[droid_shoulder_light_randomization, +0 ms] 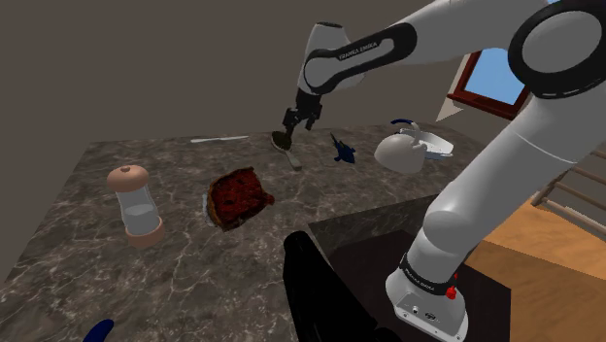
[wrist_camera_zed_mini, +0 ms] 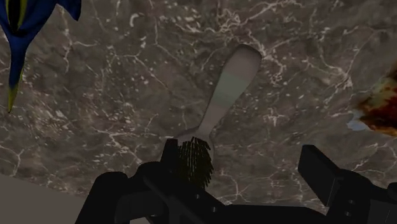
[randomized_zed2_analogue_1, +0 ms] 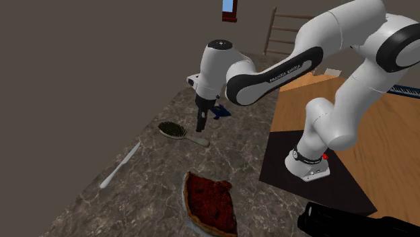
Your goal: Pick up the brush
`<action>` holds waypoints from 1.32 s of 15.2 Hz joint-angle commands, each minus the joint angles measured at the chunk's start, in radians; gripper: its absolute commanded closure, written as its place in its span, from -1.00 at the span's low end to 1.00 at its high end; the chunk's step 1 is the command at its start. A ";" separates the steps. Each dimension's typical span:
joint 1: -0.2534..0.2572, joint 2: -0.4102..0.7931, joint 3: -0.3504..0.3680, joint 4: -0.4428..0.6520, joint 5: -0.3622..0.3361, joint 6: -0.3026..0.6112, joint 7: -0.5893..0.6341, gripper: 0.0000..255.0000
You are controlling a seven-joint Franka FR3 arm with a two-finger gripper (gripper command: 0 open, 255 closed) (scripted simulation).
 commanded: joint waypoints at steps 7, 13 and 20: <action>-0.032 0.293 -0.031 0.132 0.035 0.168 0.051 -1.00; -0.033 0.332 -0.031 0.107 0.036 0.233 0.051 -1.00; -0.032 0.355 -0.031 0.097 0.037 0.265 0.052 1.00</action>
